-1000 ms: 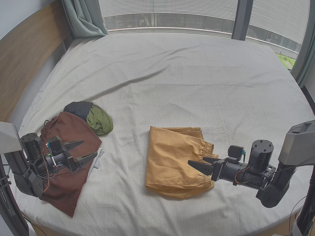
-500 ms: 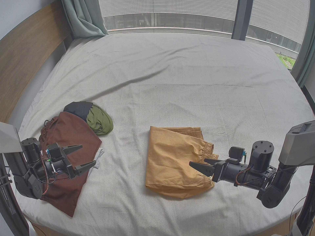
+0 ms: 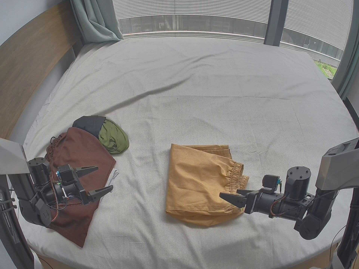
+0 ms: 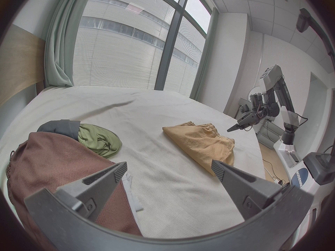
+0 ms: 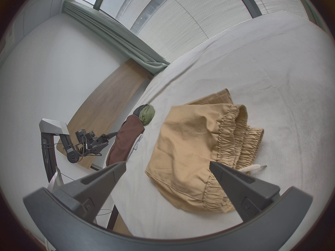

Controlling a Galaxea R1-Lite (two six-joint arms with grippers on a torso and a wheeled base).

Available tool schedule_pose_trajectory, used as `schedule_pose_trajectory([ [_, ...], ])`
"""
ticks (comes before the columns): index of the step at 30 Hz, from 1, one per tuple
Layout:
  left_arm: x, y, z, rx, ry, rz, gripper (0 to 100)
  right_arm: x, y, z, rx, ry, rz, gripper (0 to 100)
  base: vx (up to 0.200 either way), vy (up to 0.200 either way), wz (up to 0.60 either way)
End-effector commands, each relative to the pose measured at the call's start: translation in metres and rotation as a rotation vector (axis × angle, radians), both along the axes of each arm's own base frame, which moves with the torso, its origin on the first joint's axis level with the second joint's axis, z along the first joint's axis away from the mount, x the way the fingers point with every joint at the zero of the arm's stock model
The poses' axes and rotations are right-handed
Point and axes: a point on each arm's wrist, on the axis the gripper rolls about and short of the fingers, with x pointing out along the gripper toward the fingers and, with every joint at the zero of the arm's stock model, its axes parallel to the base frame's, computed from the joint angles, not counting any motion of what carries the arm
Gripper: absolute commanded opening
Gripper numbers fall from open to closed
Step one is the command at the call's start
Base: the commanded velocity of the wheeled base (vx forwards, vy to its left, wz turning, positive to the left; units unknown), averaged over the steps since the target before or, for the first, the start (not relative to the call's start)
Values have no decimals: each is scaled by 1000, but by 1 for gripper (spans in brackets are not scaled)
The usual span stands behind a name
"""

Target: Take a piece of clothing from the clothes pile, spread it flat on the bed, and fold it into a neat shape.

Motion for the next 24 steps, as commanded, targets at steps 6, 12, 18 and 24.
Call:
schedule_pose_trajectory([
  [6,1,-5,-7,-2,24,-19,100,0,-13,-19,-38,74,-39,100,0,0,0],
  [12,0,-8,-8,-4,30,-26,100,5,-26,-39,-110,96,-61,100,0,0,0],
  [18,0,-8,-9,-3,33,-28,100,8,-26,-50,-126,119,-62,100,0,0,0],
  [24,-2,-9,-9,-4,39,-29,100,12,-29,-56,-128,128,-74,100,0,0,0],
])
